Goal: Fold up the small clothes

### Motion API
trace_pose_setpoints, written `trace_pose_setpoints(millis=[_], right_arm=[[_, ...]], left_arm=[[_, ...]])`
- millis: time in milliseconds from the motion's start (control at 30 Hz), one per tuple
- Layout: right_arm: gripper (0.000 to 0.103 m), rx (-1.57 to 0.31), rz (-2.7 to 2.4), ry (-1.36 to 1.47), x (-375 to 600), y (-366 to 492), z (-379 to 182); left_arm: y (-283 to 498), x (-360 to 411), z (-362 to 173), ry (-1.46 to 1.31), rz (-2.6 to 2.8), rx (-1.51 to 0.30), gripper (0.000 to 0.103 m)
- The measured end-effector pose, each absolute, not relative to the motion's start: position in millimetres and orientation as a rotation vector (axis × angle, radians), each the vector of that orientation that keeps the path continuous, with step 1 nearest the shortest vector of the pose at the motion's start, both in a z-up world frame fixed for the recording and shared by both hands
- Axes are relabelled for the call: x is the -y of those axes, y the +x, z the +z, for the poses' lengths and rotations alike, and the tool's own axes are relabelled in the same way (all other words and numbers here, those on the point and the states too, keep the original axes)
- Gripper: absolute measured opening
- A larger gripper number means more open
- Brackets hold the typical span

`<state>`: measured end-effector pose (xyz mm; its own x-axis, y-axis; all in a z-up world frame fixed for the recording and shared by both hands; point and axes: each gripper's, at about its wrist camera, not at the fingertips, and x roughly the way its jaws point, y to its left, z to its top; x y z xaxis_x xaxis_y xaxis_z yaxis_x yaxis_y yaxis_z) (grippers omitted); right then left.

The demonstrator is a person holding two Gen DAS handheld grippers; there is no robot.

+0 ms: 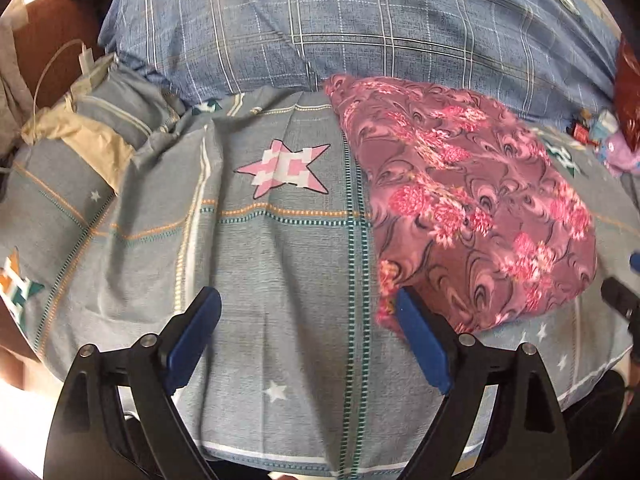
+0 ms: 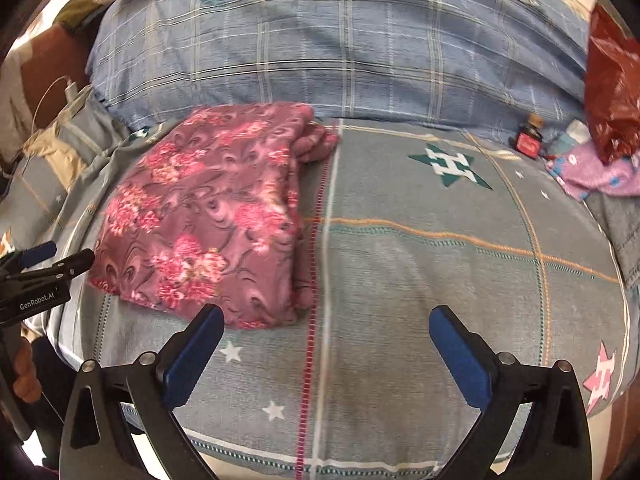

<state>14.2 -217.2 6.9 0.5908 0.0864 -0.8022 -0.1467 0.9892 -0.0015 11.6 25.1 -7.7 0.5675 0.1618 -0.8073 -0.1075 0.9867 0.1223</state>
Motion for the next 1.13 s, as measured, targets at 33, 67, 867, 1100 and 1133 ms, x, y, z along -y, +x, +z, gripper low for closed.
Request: trace_pose_setpoints(millis=[33, 67, 867, 1100, 1133], right_arm=[[0.103, -0.926, 0.139, -0.072, 214.4, 14.3, 6.8], [0.103, -0.923, 0.142, -0.071, 212.3, 15.0, 7.1], [0.103, -0.901, 0.114, -0.157, 206.6, 23.5, 17.4], [0.103, -0.889, 0.098, -0.199, 202.6, 19.5, 19.1], [0.103, -0.886, 0.097, -0.211, 202.1, 18.0, 19.2]], left_arm=[[9.0, -21.8, -8.5, 0.082, 0.156, -0.953, 0.089], [9.0, -18.5, -9.7, 0.11, 0.153, -0.95, 0.089], [-15.4, -4.4, 28.3, 0.171, 0.011, -0.867, 0.089], [-14.4, -4.1, 16.3, 0.211, 0.021, -0.91, 0.09], [-15.8, -3.1, 14.3, 0.218, 0.023, -0.914, 0.089]])
